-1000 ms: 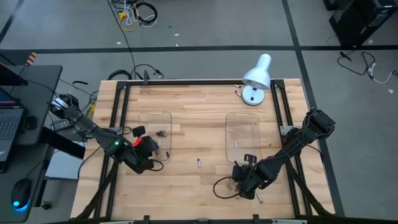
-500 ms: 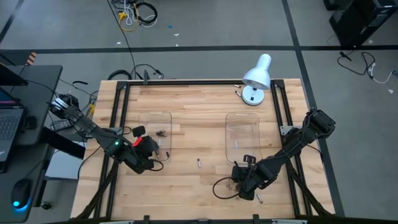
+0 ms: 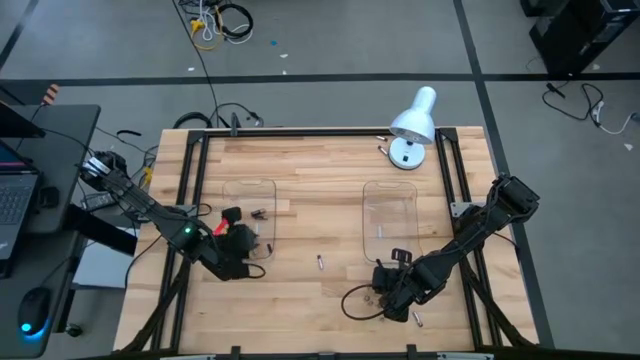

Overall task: Sort batteries
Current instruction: Put the black battery into the left transparent bin

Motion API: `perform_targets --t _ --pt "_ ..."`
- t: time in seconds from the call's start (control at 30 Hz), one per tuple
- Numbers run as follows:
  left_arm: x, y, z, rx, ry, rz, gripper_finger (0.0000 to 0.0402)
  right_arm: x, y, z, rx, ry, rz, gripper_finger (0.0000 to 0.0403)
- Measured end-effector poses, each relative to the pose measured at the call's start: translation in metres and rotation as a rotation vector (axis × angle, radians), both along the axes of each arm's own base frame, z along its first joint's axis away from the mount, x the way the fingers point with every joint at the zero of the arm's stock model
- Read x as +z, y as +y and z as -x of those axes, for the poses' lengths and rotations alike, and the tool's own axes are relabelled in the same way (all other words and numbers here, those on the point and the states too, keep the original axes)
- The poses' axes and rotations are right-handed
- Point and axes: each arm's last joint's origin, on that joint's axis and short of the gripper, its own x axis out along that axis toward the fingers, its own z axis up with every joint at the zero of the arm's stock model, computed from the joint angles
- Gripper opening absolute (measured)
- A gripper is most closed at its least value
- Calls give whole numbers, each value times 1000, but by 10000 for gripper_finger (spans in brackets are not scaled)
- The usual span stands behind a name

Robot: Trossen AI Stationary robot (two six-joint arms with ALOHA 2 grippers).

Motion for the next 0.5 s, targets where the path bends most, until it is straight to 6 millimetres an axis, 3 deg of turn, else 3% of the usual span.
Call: perform_targets --t 0.3,0.5 --pt "10 -10 -13 -181 -108 -30 99 39 5 -9 2 -47 80 28" --pt "16 -18 -23 -245 -254 -13 99 78 12 -26 57 -282 183 29"
